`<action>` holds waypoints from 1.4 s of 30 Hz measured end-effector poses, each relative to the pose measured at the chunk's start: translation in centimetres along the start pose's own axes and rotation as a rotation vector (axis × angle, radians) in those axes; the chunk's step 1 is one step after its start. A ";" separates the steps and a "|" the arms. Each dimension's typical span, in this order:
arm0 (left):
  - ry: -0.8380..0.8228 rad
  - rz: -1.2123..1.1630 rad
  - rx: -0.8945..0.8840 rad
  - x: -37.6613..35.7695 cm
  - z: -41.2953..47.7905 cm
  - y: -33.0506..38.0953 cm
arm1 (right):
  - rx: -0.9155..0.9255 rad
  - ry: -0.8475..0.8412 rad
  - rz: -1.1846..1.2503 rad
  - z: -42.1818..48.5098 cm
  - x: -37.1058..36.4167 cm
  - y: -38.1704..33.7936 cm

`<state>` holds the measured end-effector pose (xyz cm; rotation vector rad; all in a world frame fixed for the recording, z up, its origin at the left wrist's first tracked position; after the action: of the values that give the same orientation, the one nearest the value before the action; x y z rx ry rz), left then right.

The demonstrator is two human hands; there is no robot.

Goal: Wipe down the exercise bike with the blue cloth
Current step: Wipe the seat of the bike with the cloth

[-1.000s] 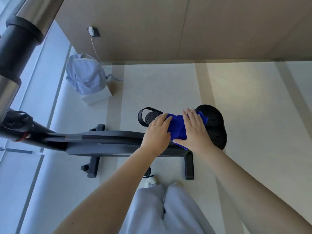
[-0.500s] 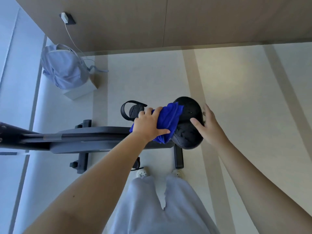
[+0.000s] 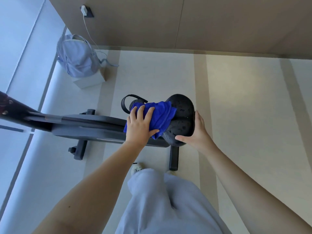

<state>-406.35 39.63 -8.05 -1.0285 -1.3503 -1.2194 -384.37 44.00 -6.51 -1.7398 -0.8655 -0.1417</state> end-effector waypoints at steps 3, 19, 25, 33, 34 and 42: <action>-0.062 0.015 -0.008 0.1 0.4 -0.2 | -0.022 0.032 0.021 -0.1 -0.7 0.0; -0.530 -0.137 -0.047 -0.1 8.7 -1.8 | -0.120 0.188 0.105 0.1 -1.8 0.2; -0.400 -0.167 -0.076 1.0 7.9 -1.5 | -0.144 0.210 0.079 0.1 -2.1 -0.3; 0.085 -0.107 -0.249 -0.6 1.8 -2.5 | -0.140 0.200 0.092 0.0 -2.0 -0.5; 0.095 -0.096 -0.248 -0.8 1.8 -2.5 | -0.134 0.196 0.084 0.0 -2.0 -0.5; -0.159 -0.004 -0.157 0.5 5.0 -1.3 | -0.103 0.195 0.078 0.2 -2.0 0.0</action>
<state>-408.31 44.44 -7.66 -1.2562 -1.3948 -1.2848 -385.85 43.24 -7.62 -1.8190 -0.6568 -0.3034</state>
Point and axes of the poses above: each hand's wrist, its own z-axis towards the middle knuckle, its own x-axis out of the back of the hand, y = z × x, the point moved 3 cm from there along z, towards the middle knuckle, and after that the axes turned 1 degree about z, right-handed, at the moved point
